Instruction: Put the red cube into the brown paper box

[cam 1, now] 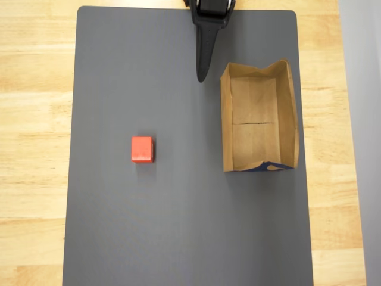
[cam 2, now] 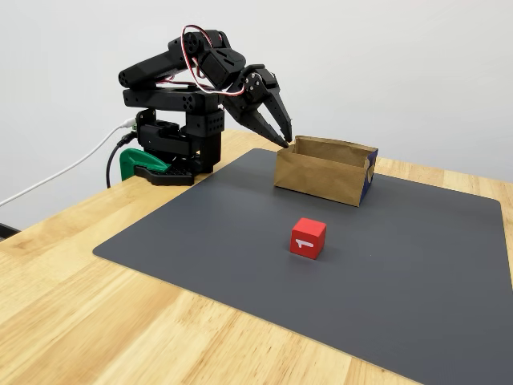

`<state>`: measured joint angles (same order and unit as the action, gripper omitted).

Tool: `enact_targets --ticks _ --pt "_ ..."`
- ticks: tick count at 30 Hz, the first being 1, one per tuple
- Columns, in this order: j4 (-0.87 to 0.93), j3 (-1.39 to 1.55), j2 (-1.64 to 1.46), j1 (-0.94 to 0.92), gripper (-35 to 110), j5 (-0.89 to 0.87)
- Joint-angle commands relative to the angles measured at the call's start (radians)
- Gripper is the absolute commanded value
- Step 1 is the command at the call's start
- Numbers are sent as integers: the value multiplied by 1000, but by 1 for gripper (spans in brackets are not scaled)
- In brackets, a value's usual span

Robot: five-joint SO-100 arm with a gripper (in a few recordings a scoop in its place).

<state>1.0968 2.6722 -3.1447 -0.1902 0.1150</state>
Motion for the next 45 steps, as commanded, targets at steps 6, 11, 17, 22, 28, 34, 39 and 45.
enact_targets --ticks 6,11,17,22,28,34,39,45 --pt "6 0 2 -11 0 8" --pt "6 0 2 -11 0 8" --pt "6 0 2 -11 0 8" --pt "6 0 2 -11 0 8" --pt "6 0 2 -11 0 8" --pt "6 0 2 -11 0 8" --pt "6 0 2 -11 0 8" --pt "6 0 2 -11 0 8"
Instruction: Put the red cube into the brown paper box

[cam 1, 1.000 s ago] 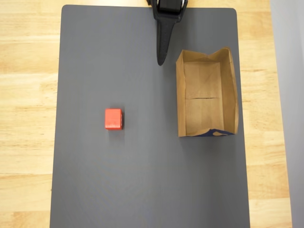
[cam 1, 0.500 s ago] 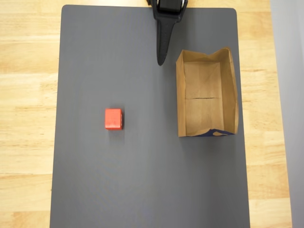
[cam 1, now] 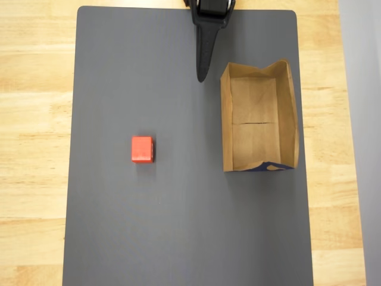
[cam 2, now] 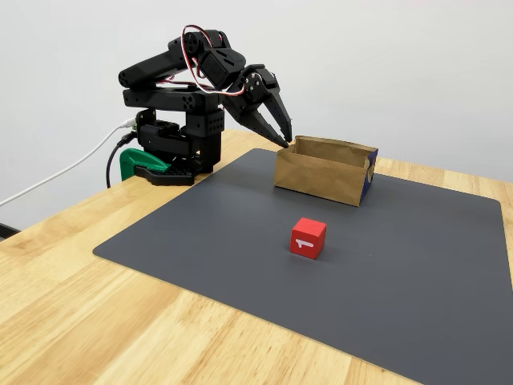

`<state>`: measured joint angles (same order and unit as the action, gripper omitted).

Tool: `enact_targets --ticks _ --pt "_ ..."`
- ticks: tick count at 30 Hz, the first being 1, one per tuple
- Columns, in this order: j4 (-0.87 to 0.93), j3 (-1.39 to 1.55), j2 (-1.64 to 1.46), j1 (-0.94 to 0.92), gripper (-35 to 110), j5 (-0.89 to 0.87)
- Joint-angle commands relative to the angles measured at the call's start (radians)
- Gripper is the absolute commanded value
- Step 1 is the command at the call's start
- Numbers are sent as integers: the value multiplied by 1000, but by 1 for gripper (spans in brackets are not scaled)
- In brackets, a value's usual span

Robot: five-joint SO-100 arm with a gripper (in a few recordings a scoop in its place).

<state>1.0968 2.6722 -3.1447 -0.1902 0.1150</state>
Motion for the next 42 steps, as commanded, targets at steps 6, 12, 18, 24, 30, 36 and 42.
enact_targets --ticks 6,12,18,24,30,36,42 --pt "6 0 2 -23 0 -8" --pt "6 0 2 -17 0 2" --pt "26 -6 2 -21 0 26" --pt "55 -61 107 -25 3 66" --pt "58 -230 347 -64 4 48" --pt "-101 -318 603 -127 5 87" --pt "-183 -486 894 -215 8 193"
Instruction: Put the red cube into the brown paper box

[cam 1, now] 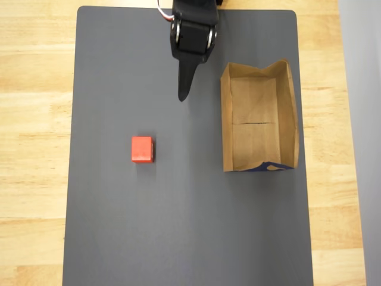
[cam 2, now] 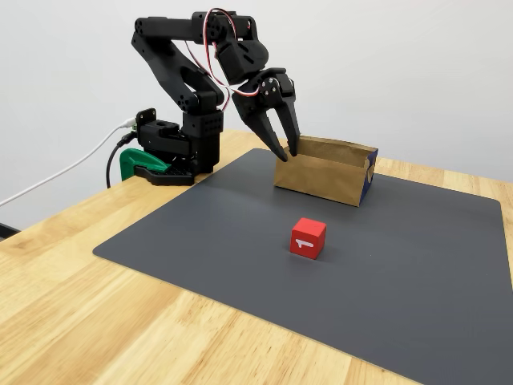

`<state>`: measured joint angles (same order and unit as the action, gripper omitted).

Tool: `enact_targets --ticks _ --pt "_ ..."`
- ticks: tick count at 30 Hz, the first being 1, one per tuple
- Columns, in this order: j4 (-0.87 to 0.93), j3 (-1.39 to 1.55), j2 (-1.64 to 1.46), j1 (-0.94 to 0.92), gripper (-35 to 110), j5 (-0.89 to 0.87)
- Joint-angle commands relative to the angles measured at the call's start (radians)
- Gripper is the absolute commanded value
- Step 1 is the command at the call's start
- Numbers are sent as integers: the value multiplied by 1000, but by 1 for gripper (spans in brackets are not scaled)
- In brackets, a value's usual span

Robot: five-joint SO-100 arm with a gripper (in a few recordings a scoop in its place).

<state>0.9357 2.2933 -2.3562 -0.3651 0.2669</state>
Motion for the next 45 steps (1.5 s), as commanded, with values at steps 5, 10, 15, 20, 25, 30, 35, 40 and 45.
enact_targets --ticks 5,10,15,20,25,30,35,40,45 --pt "-21 -273 324 -101 12 81" --pt "66 -437 502 -127 18 98" --pt "163 -595 660 -146 24 118" --pt "179 -675 767 -161 32 150" --pt "235 -744 859 -167 34 210" --pt "285 -778 923 -173 37 265" --pt "351 -871 1009 -186 36 256" --pt "443 -965 1086 -199 36 255" --pt "492 -1034 1137 -213 36 258"
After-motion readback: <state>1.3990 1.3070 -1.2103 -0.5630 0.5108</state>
